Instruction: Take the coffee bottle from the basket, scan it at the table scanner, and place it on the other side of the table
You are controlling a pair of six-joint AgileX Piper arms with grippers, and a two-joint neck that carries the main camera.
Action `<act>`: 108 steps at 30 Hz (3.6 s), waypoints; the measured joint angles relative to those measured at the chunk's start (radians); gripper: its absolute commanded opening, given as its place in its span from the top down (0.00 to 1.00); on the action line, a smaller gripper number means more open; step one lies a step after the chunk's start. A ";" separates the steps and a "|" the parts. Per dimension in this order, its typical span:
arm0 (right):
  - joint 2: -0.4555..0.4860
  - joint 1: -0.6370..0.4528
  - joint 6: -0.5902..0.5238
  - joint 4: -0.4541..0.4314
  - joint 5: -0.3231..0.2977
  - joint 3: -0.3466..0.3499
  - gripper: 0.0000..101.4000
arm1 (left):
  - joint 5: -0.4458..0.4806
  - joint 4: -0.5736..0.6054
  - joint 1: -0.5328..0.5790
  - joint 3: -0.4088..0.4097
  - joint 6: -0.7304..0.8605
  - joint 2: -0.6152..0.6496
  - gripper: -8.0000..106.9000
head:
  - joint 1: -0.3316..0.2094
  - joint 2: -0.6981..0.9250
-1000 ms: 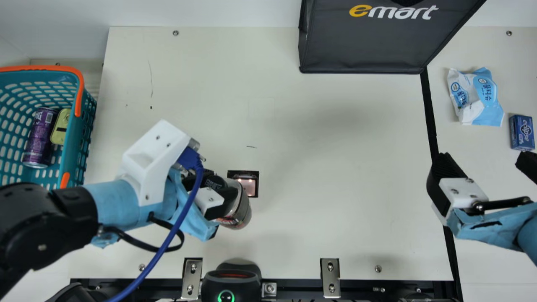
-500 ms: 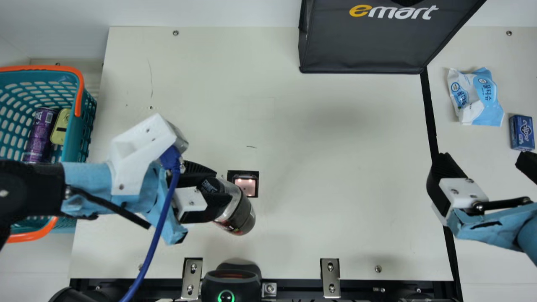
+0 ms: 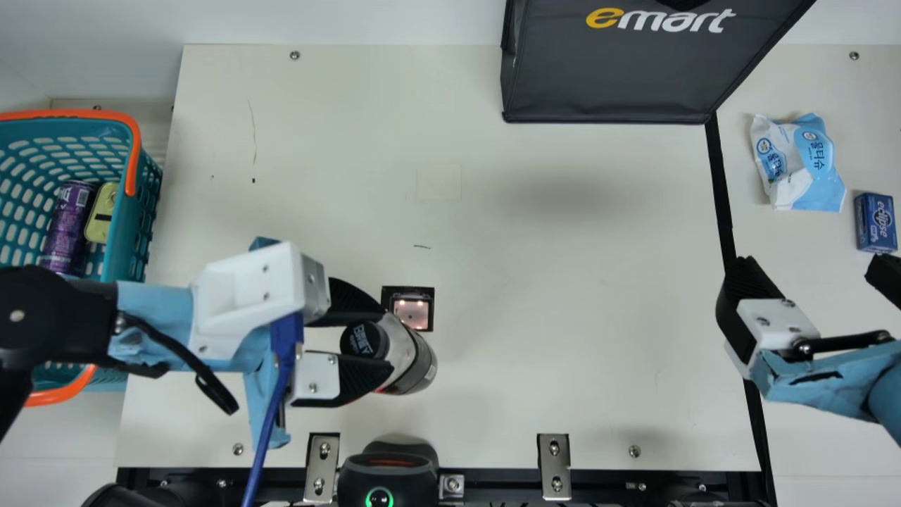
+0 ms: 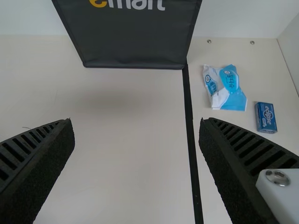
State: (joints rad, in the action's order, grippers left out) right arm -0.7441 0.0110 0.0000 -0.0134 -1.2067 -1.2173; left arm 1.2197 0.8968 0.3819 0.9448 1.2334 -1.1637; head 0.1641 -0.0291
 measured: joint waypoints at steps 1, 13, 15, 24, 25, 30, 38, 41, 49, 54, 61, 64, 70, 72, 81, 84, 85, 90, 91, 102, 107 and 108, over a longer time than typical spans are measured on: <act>0.000 0.000 0.000 0.000 0.000 0.000 0.06 | 0.000 0.000 0.004 0.000 0.026 0.000 1.00 | 0.000 -0.002; 0.000 0.000 0.000 0.000 0.000 0.000 0.06 | 0.000 -0.024 0.027 0.011 0.236 -0.046 1.00 | 0.000 -0.002; 0.000 0.000 0.000 0.000 0.000 0.000 0.06 | 0.000 -0.031 0.027 0.013 0.260 -0.056 1.00 | 0.000 0.000; 0.000 0.000 0.000 0.000 0.000 0.000 0.06 | 0.000 -0.056 0.008 0.020 0.329 -0.083 1.00 | 0.000 0.000; 0.000 0.000 0.000 0.000 0.000 0.000 0.06 | 0.000 -0.058 0.003 0.020 0.329 -0.088 1.00 | 0.000 0.000; 0.000 0.000 0.000 0.000 0.000 0.000 0.06 | 0.000 -0.057 -0.018 0.023 0.333 -0.097 1.00 | 0.000 0.000; 0.000 0.000 0.000 0.000 0.000 0.000 0.06 | 0.000 -0.030 -0.026 0.024 0.288 -0.086 1.00 | 0.000 0.000; 0.000 0.000 0.000 0.000 0.000 0.000 0.06 | 0.000 -0.028 -0.026 0.020 0.274 -0.078 1.00 | 0.000 0.000; 0.000 0.000 0.000 0.000 0.000 0.000 0.06 | 0.001 -0.033 -0.063 0.018 0.255 -0.066 1.00 | -0.002 0.000; 0.000 0.000 0.000 0.000 0.000 0.000 0.06 | 0.001 -0.043 -0.087 0.018 0.250 -0.076 1.00 | 0.000 0.000; 0.000 0.000 0.000 0.000 0.000 0.000 0.06 | 0.001 -0.052 -0.089 0.016 0.222 -0.087 1.00 | -0.002 -0.002; 0.000 0.000 0.000 0.000 0.000 0.000 0.06 | 0.001 -0.063 -0.088 0.025 0.206 -0.093 1.00 | 0.000 -0.002; 0.000 0.000 0.000 0.000 0.000 0.000 0.06 | 0.001 -0.081 -0.090 0.042 0.175 -0.109 1.00 | 0.000 0.000; 0.000 0.000 0.000 0.000 0.000 0.000 0.06 | 0.001 -0.088 -0.090 0.048 0.160 -0.115 1.00 | 0.000 -0.002; 0.000 0.000 0.000 0.000 0.000 0.000 0.06 | 0.001 -0.114 -0.089 0.075 0.085 -0.128 1.00 | -0.002 0.000; 0.000 0.000 0.000 0.000 0.000 0.000 0.06 | 0.001 -0.125 -0.088 0.087 0.055 -0.128 1.00 | -0.002 0.000; 0.000 0.000 0.000 0.000 0.000 0.000 0.06 | 0.001 -0.130 -0.088 0.089 0.043 -0.128 1.00 | 0.000 0.000; 0.000 0.000 0.000 0.000 0.000 0.000 0.06 | -0.015 -0.149 -0.073 0.095 -0.008 -0.128 1.00 | 0.000 0.000; 0.000 0.000 0.000 0.000 0.000 0.000 0.06 | -0.024 -0.151 -0.065 0.092 -0.019 -0.131 1.00 | -0.002 0.000; 0.000 0.000 0.000 0.000 0.000 0.000 0.06 | -0.159 -0.172 0.040 0.054 -0.136 -0.145 1.00 | -0.002 0.000; 0.000 0.000 0.000 0.000 0.000 0.000 0.06 | -0.205 -0.185 0.074 0.045 -0.176 -0.155 1.00 | 0.000 0.000; 0.000 0.000 0.000 0.000 0.000 0.000 0.06 | -0.214 -0.187 0.081 0.043 -0.184 -0.157 1.00 | 0.000 0.000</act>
State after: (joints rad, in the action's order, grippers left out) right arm -0.7441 0.0110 0.0000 -0.0134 -1.2067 -1.2173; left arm 1.0057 0.7103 0.4631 0.9874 1.0489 -1.3208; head 0.1641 -0.0291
